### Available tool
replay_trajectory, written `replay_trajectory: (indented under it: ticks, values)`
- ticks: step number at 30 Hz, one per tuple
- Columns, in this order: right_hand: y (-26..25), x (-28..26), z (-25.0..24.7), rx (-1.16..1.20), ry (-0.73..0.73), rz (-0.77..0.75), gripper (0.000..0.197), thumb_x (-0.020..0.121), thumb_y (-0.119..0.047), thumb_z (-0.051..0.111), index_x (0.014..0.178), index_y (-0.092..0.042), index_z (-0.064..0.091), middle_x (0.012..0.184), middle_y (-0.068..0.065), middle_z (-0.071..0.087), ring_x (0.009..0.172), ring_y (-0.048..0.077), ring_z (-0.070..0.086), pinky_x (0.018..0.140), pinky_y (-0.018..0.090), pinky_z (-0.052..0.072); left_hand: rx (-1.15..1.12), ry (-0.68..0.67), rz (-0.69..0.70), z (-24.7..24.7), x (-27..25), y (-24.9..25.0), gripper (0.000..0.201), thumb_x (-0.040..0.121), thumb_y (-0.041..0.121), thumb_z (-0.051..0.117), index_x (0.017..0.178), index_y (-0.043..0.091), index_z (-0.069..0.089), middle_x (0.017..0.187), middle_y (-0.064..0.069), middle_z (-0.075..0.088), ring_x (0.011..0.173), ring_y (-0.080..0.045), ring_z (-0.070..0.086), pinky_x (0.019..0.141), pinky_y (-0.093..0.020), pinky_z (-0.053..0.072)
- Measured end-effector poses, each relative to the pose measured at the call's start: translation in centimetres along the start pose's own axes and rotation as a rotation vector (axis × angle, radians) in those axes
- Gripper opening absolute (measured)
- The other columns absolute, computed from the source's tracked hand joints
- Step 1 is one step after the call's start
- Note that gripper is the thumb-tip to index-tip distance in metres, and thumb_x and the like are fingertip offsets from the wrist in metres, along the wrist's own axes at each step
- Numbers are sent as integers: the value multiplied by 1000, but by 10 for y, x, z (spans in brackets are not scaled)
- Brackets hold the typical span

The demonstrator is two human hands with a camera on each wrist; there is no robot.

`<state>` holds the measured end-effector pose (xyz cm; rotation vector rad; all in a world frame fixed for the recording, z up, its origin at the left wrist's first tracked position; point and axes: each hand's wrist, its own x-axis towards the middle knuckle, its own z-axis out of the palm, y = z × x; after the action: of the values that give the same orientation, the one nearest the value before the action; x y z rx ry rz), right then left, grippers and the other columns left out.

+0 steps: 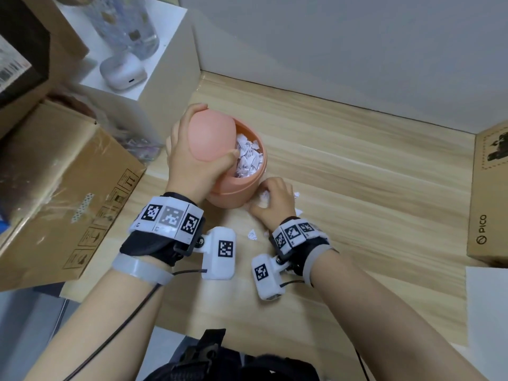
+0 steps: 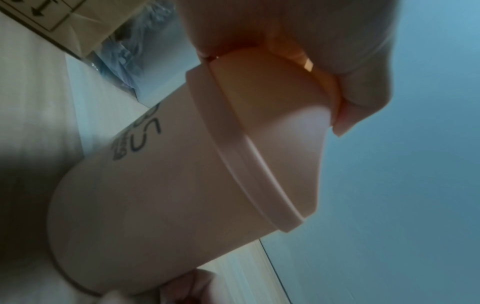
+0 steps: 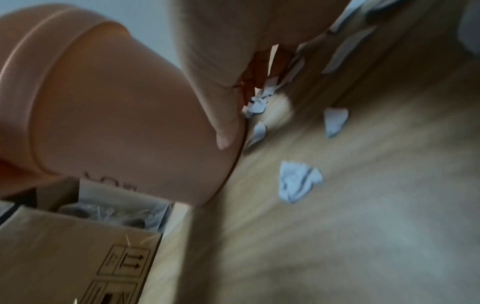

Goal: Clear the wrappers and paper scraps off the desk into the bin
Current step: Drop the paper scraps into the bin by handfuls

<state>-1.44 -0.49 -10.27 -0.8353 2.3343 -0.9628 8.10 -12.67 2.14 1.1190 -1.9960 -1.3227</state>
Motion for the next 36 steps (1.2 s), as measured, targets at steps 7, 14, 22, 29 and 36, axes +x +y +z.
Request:
replay_trajectory:
  ticks: [7, 14, 22, 29, 36]
  values:
    - [11, -14, -11, -133, -282, -154, 8, 75, -19, 67, 82, -17, 69, 89, -8, 55, 96, 19, 44, 89, 33, 30, 3, -22, -7, -1, -1, 2, 72, 48, 47, 57, 116, 51, 35, 124, 12, 37, 122, -22, 35, 103, -36, 32]
    - [-2, 15, -39, -144, -141, -60, 38, 73, -18, 67, 110, -18, 59, 118, 1, 51, 115, 21, 47, 100, 39, 40, 4, -16, -1, 0, 0, 0, 75, 48, 47, 58, 120, 47, 37, 124, 12, 37, 122, -21, 35, 105, -38, 32]
    - [5, 13, -43, -353, -494, -161, 56, 90, -22, 47, 142, -18, 25, 154, 0, 18, 143, 16, 14, 116, 32, 12, 2, -29, -9, -1, 1, -1, 70, 52, 41, 61, 116, 50, 34, 127, 10, 38, 123, -22, 35, 102, -34, 32]
    - [18, -19, -70, -117, -305, -72, 23, 83, -15, 59, 103, -18, 68, 116, 3, 67, 108, 17, 60, 101, 36, 43, 20, -16, -8, 0, 1, 0, 74, 56, 35, 62, 126, 40, 38, 129, 5, 40, 121, -21, 33, 99, -31, 30]
    - [41, -23, -68, -124, -393, -58, 44, 90, -11, 50, 133, -11, 42, 151, 2, 26, 140, 9, 15, 115, 25, 7, -22, -22, -15, -1, 2, -3, 70, 50, 44, 60, 114, 52, 34, 126, 12, 37, 123, -23, 37, 105, -39, 34]
